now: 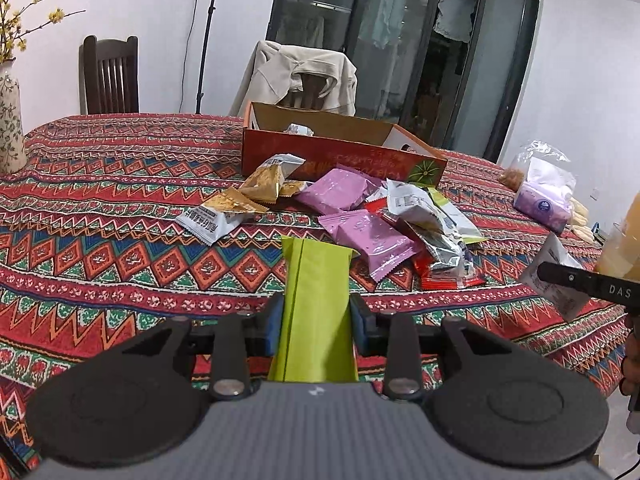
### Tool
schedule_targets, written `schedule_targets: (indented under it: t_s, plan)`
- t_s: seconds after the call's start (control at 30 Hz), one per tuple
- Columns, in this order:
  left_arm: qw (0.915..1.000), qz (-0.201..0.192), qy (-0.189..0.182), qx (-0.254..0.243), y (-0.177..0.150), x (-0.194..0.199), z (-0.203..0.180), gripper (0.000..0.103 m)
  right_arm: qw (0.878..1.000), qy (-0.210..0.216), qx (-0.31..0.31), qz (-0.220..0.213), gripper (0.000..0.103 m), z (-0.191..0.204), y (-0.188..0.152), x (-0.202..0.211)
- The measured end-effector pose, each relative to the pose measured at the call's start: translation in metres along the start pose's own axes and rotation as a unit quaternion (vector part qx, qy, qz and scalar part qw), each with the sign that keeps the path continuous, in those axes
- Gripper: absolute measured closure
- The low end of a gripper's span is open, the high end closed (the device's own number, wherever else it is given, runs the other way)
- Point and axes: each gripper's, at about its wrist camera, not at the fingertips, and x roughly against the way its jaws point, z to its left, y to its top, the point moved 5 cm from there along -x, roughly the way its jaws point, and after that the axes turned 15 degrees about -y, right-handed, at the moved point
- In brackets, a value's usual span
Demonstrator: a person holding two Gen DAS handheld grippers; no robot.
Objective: Organize snacks
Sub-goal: 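Grasp the lime-green bar with the left gripper while the right grasps a silver packet, then carry the green bar and silver packet into the box and release them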
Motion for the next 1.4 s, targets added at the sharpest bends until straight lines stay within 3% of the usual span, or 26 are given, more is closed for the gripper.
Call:
schedule_targets:
  t_s: [0.3,0.43,0.63,0.77,0.97,1.13,1.4]
  plan:
    - [0.9996,-0.021,-0.016,-0.001,0.026,-0.003,0.001,0.068,1.000,0.005,0.006,0.001,0.084,0.005,0.006,-0.002]
    - [0.9985,-0.037,-0.038,-0.008,0.075,-0.012,0.008,0.068,1.000,0.025,0.011,-0.007,0.084,0.011,0.034,-0.010]
    - [0.9977,-0.052,-0.041,-0.011,0.173,-0.055,0.029,0.068,0.996,0.053,0.059,-0.036,0.084,0.031,0.115,-0.044]
    - [0.9984,-0.049,-0.029,0.008,0.229,-0.103,0.056,0.068,0.995,0.057,0.076,-0.039,0.084,0.049,0.169,-0.094]
    - [0.9981,-0.013,-0.006,0.060,0.280,-0.199,0.109,0.068,0.993,0.102,0.047,0.034,0.084,0.086,0.221,-0.202]
    - [0.9969,0.034,0.022,0.067,0.288,-0.274,0.137,0.068,0.989,0.082,0.057,0.107,0.084,0.117,0.230,-0.294]
    - [0.9932,0.075,0.059,0.066,0.279,-0.336,0.161,0.066,0.983,0.011,0.100,0.155,0.084,0.140,0.219,-0.383]
